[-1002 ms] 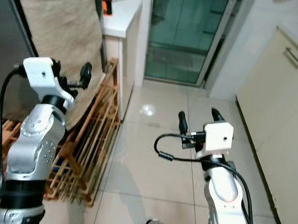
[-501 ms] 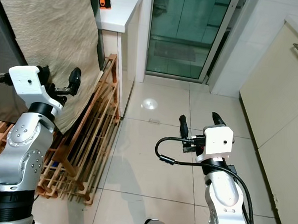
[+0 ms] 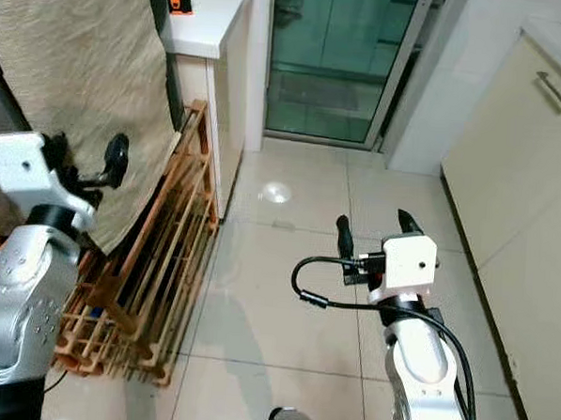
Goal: Restocking fridge
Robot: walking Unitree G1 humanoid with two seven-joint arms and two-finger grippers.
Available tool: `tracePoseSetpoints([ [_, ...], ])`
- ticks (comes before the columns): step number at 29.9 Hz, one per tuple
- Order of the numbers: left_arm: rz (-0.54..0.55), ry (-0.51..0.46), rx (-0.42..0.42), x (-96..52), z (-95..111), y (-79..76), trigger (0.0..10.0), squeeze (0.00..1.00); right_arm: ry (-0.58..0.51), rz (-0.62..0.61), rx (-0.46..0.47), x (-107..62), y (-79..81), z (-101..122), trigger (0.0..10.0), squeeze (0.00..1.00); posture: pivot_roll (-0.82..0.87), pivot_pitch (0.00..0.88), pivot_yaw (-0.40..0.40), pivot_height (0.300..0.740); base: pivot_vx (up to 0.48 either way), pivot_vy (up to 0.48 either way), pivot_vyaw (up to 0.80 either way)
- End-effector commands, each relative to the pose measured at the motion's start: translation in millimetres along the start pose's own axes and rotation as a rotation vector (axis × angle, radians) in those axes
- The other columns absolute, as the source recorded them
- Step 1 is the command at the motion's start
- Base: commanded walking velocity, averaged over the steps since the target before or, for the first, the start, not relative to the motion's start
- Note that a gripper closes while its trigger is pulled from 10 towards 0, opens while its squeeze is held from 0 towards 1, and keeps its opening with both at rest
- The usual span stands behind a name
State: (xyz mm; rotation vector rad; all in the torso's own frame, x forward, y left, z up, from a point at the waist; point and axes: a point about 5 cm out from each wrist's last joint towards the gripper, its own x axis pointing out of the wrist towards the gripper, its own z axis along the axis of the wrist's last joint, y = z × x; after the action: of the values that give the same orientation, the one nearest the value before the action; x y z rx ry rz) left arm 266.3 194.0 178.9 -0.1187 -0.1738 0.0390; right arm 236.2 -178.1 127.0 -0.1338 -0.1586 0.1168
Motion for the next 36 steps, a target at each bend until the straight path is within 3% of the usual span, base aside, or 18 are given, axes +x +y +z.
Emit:
tracePoseSetpoints([
  [1, -0.069, -0.044, -0.009, -3.6, 8, -6.0, 10.0, 0.00, -0.008, -0.001, -0.003, -0.1, -1.1, 1, 10.0, 0.00, -0.10, 0.081, -0.014, 0.740, 0.000, 0.000, 0.00],
  [6, -0.120, -0.122, 0.026, -1.9, 25, -13.2, 10.0, 0.00, -0.012, 0.011, 0.002, 3.2, 1.6, 1, 10.0, 0.00, -0.09, 0.079, -0.019, 0.740, 0.000, 0.000, 0.00],
  [12, 0.010, -0.076, -0.010, 5.3, 18, 1.9, 10.0, 0.00, -0.013, 0.015, 0.003, 4.7, 2.7, 0, 10.0, 0.00, -0.10, 0.076, -0.021, 0.740, 0.000, 0.000, 0.00],
  [24, 0.079, -0.037, -0.070, 33.1, 7, -3.3, 10.0, 0.00, -0.019, 0.015, 0.002, 7.6, 4.9, 1, 10.0, 0.00, -0.12, 0.068, -0.012, 0.740, 0.000, 0.000, 0.00],
  [31, -0.013, -0.047, -0.094, 48.3, 8, -22.9, 10.0, 0.00, -0.021, 0.003, 0.000, 7.9, 4.4, 1, 10.0, 0.00, -0.13, 0.068, -0.012, 0.740, 0.000, 0.000, 0.00],
  [35, -0.176, -0.022, -0.131, 64.3, 3, -49.4, 10.0, 0.00, -0.019, -0.003, -0.001, 8.5, 4.0, 0, 10.0, 0.00, -0.13, 0.065, -0.011, 0.740, 0.000, 0.000, 0.00],
  [36, -0.252, -0.006, -0.158, 69.4, 1, -62.4, 10.0, 0.00, -0.019, -0.008, 0.000, 8.6, 3.5, 0, 10.0, 0.00, -0.14, 0.063, -0.008, 0.740, 0.000, 0.000, 0.00],
])
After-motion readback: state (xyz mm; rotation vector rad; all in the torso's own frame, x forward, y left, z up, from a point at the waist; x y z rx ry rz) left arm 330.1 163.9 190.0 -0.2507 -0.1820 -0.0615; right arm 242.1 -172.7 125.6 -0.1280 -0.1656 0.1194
